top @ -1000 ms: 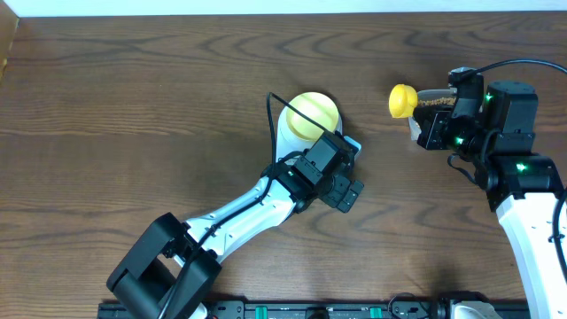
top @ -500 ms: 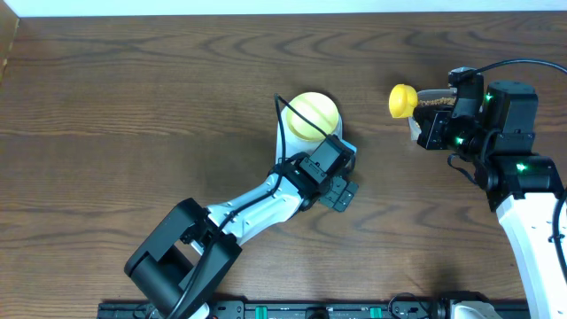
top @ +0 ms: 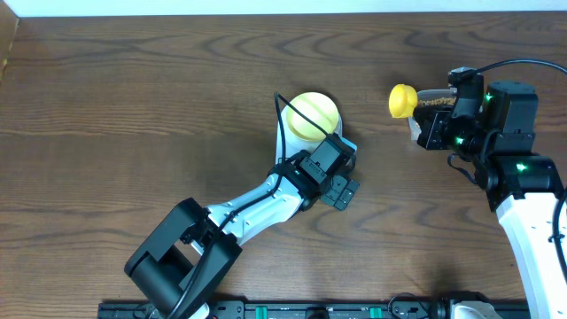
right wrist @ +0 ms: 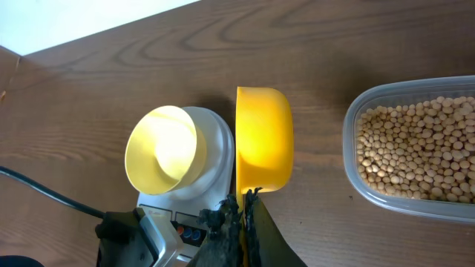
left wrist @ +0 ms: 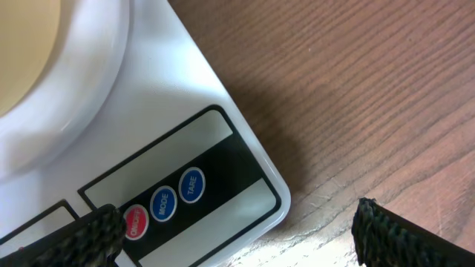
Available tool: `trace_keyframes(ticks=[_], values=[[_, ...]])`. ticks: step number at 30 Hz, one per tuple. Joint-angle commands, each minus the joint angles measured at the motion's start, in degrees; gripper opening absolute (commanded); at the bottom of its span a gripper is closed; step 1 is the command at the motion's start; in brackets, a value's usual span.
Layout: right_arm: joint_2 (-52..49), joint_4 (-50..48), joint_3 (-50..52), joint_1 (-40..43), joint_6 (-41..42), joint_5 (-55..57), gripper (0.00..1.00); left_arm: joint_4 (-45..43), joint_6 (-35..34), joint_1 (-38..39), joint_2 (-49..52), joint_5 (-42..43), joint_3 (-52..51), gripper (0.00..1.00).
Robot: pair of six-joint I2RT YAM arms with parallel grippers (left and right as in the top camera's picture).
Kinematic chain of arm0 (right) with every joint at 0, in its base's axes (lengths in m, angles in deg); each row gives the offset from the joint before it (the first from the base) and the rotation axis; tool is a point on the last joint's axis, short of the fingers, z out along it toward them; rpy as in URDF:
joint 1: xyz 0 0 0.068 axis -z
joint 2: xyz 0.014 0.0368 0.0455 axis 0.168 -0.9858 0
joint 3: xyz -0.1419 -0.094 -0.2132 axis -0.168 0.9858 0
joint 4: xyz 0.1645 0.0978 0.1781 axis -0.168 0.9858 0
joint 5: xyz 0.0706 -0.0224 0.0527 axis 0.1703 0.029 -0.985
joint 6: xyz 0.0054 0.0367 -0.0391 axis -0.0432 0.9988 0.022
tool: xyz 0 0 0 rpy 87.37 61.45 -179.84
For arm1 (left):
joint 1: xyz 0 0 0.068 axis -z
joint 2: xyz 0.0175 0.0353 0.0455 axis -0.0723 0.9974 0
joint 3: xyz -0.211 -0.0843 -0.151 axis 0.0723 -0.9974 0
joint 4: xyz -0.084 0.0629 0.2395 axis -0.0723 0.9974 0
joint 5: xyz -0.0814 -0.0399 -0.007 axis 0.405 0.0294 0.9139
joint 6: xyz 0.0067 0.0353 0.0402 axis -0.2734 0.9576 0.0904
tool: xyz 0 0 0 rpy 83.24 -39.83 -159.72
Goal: Scoop item into bowl and weigh 50g on scale
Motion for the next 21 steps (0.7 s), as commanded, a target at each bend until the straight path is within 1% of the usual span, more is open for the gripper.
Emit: trace_keyframes(ticks=[1,7,21], values=[[0.9,-0.09,-0.37,0.35,-0.85,-0.48,0.01,0.7,-0.09,0.79,1.03,-0.5,-0.15,1.0],[0.9,0.2,-0.37,0.35,-0.85,-0.48,0.01,0.42,-0.09,1.4,3.63,-0.52,-0.15,1.0],[0.9,0.61,-0.37,0.35,-1.46,-0.48,0.01,0.26,-0.04,1.73,3.78,-0.52,-0.15,1.0]])
